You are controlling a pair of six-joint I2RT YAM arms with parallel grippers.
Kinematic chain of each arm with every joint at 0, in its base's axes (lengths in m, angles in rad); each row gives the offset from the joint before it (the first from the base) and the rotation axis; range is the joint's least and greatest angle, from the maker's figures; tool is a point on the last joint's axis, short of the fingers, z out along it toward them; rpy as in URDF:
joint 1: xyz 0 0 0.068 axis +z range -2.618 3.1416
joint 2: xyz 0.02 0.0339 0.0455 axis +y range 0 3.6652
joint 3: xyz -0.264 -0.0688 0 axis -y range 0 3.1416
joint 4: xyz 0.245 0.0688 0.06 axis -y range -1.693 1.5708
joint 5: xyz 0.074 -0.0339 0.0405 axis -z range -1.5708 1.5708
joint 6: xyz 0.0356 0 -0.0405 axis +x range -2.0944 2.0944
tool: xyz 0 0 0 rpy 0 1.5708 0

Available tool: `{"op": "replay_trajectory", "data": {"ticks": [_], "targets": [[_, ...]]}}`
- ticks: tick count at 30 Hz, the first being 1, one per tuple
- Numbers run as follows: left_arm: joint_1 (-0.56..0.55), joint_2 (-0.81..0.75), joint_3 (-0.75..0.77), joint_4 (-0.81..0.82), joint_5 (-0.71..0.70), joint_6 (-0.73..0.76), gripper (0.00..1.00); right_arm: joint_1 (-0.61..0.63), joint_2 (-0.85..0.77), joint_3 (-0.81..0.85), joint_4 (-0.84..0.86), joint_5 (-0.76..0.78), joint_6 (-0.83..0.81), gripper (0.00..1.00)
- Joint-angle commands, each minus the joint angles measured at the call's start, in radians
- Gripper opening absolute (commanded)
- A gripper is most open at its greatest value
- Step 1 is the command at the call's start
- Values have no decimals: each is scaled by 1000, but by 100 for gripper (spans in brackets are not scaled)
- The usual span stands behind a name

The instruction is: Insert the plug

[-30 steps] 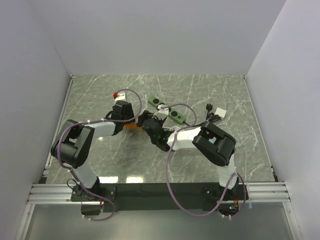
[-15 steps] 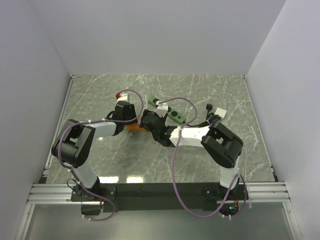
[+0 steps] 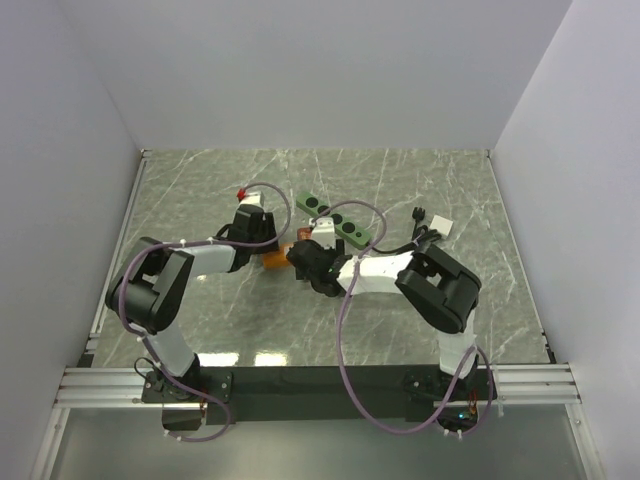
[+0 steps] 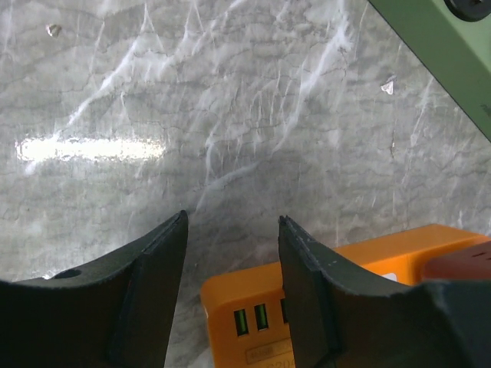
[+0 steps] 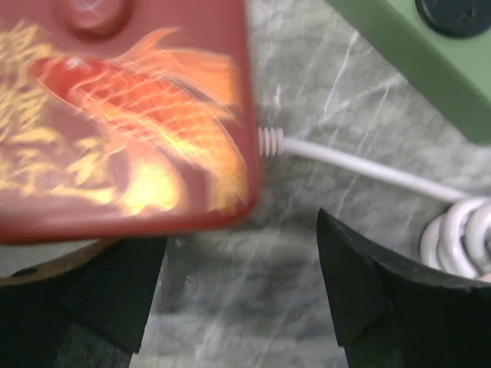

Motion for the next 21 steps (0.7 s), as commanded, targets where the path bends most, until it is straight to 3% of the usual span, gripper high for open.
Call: {"op": "replay_trajectory", "data": {"ticks": [1,11,21], "targets": [[-4,11,-7,-42,23,3,56,-25,43,-32,-255,-12,-59,84],[-5,20,4,-49,21,3,56,-23,-55,-38,-231,-27,-105,84],[-5,20,4,-49,20,7,56,-23,-337,-78,-235,-160,-174,84]]}}
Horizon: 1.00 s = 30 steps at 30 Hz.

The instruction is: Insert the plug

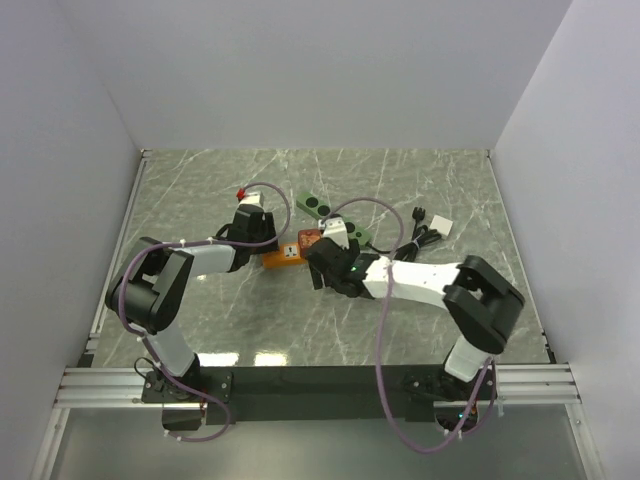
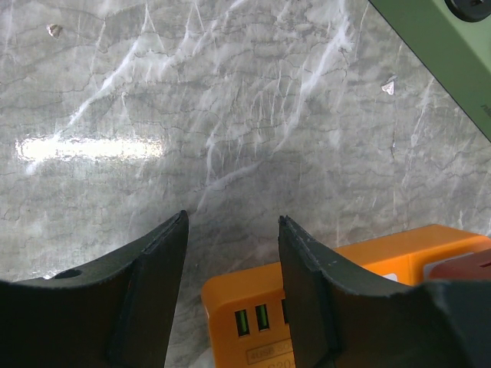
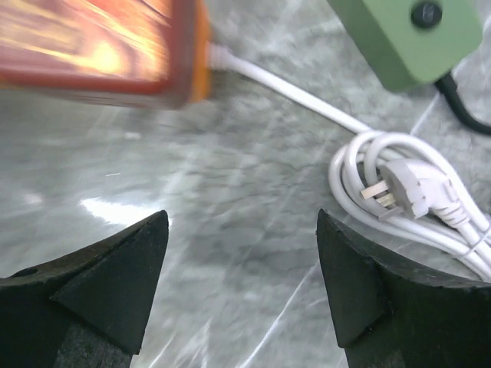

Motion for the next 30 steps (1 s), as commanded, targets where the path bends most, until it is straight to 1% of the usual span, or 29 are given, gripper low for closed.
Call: {"op": "replay_trajectory", "data": {"ticks": [1,3,6,8,12,17,21,30], "targets": [[-3,19,5,-49,17,8,56,-5,-111,17,-14,-65,-47,84],[-4,19,3,-48,16,8,56,-5,-145,37,-11,-83,-55,84],[-4,14,2,-45,19,8,56,-6,-139,103,-21,-80,-67,84],[-3,14,-3,-45,19,8,56,-11,-117,146,-40,-78,-76,84],[-3,5,-10,-40,24,9,56,-23,-24,259,-74,-100,-90,84],[-3,0,-15,-35,24,11,57,-48,24,306,-63,-140,-101,84],[-3,-1,-15,-34,27,11,57,-57,70,361,-97,-129,-107,84],[-3,-7,-21,-29,27,11,57,-74,133,399,-90,-151,-122,82]]}}
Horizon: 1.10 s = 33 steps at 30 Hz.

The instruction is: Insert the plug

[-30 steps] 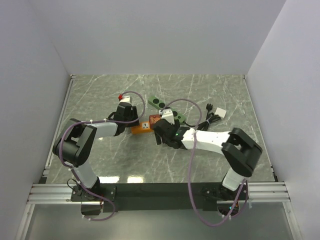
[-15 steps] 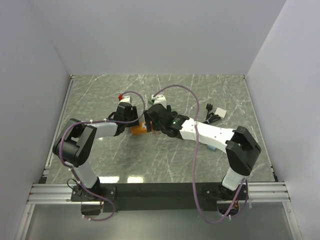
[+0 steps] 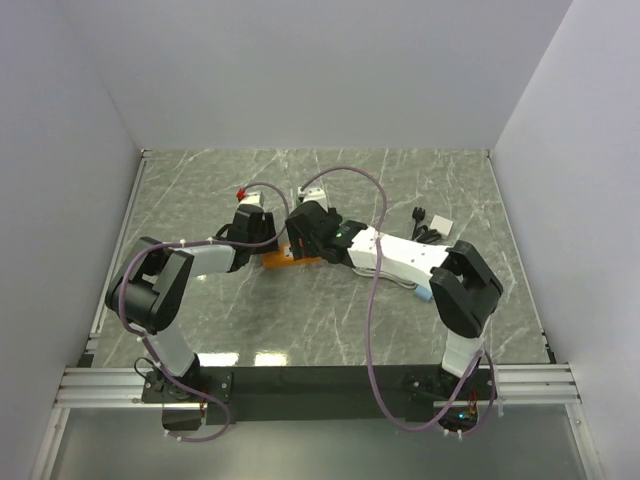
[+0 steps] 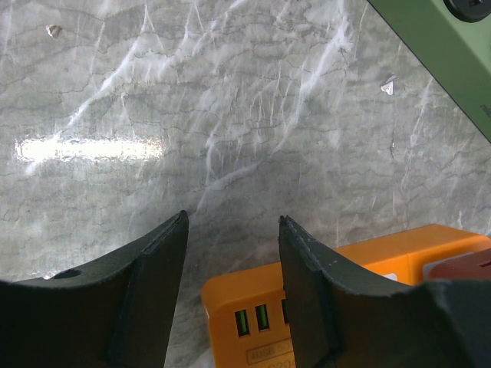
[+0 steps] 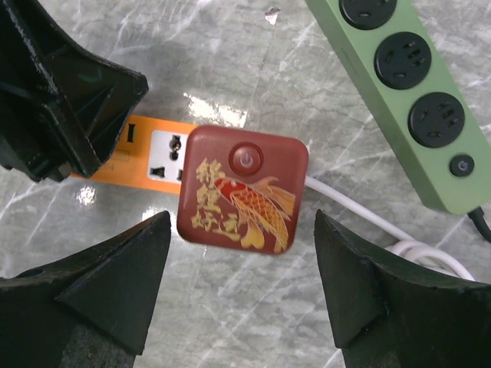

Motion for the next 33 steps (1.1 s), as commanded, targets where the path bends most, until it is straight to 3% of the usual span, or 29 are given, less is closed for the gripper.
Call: {"op": "replay_trajectory", "data": {"ticks": [1,11,14,17,19,22,23,24,33], "targets": [[-3,-7,-21,-35,22,10,57,-12,22,56,-2,-9,-18,81],[-3,-16,-32,-27,24,10,57,-18,80,100,-9,-29,-27,70],[-3,-16,-32,-27,24,8,57,-18,94,111,-17,-13,-30,55],[-3,-16,-33,-27,25,8,57,-20,112,125,-34,2,-30,50],[-3,-16,-32,-29,28,8,57,-20,126,129,-43,14,-30,42],[-3,-16,-32,-30,27,7,57,-20,143,130,-52,20,-31,18],[-3,-16,-33,-30,27,7,57,-20,146,123,-54,22,-31,3],[-3,-16,-32,-32,25,8,57,-20,149,119,-57,24,-30,0],[-3,-12,-29,-35,24,7,57,-17,103,-19,-26,53,5,0]]}}
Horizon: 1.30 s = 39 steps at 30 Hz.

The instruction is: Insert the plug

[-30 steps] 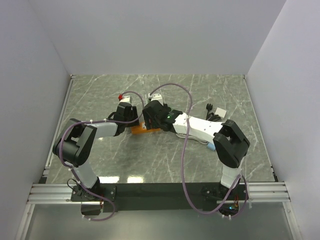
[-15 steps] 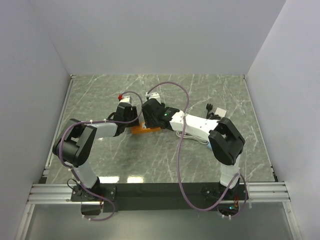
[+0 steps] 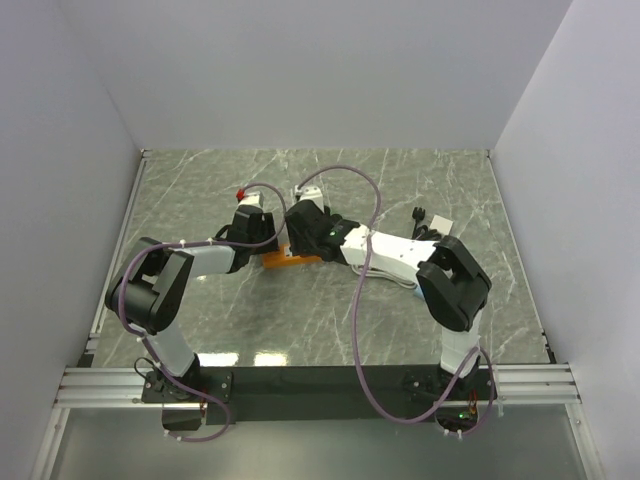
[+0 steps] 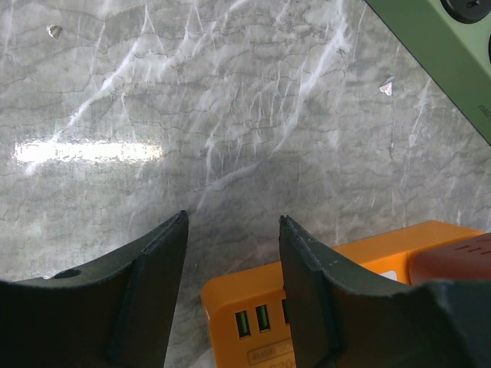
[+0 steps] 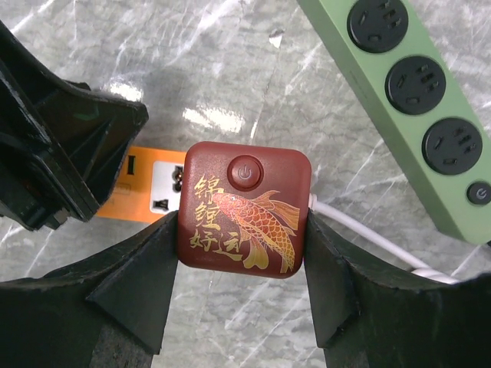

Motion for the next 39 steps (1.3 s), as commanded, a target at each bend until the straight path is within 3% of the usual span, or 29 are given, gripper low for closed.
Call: {"op": "replay_trajectory", "data": {"ticks": [1,10,33,39], "targets": [[-3,-10,-16,-53,23,8,57,-7,-8,-101,-39,41,11,0],[-3,-5,-12,-54,23,8,57,-3,-52,-261,27,27,64,0],[-3,-11,-18,-50,22,10,57,68,47,-313,-2,56,137,0],[-1,-18,-19,-33,23,17,68,37,-42,-276,45,-11,86,3]]}}
